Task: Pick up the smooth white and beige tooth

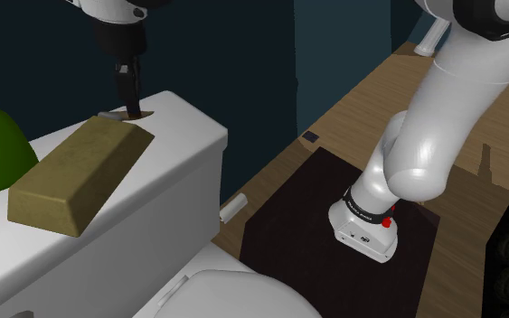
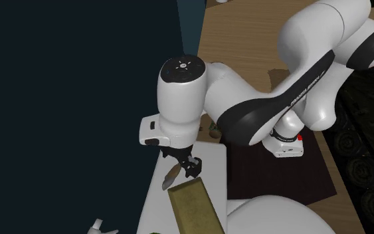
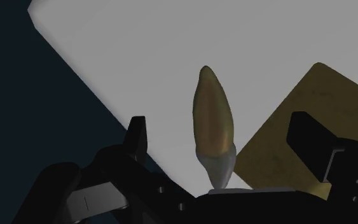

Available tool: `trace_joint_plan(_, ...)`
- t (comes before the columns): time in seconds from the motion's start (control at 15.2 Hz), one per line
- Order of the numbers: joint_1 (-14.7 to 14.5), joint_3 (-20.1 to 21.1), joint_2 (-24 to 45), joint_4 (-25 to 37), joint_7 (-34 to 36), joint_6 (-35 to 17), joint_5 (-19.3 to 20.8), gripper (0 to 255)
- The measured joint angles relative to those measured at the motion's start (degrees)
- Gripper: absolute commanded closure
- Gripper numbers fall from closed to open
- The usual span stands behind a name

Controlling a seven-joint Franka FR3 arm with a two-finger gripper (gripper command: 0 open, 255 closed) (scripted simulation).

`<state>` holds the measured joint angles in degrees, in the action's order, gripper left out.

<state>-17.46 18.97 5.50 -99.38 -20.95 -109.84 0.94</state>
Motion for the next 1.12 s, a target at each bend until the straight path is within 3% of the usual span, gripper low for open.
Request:
trace_joint_plan(0.33,-0.1,0.1,0.4,-3.1,0.0,-3.4,0.2,0)
trace_joint_plan(0.4,-0.1,0.1,0.4,-3.3,0.0,-3.7,0.2,255)
trace_joint_plan(1.12,-0.3,0.3,0.1,-3.1,0.2,-3.8,0.1,255)
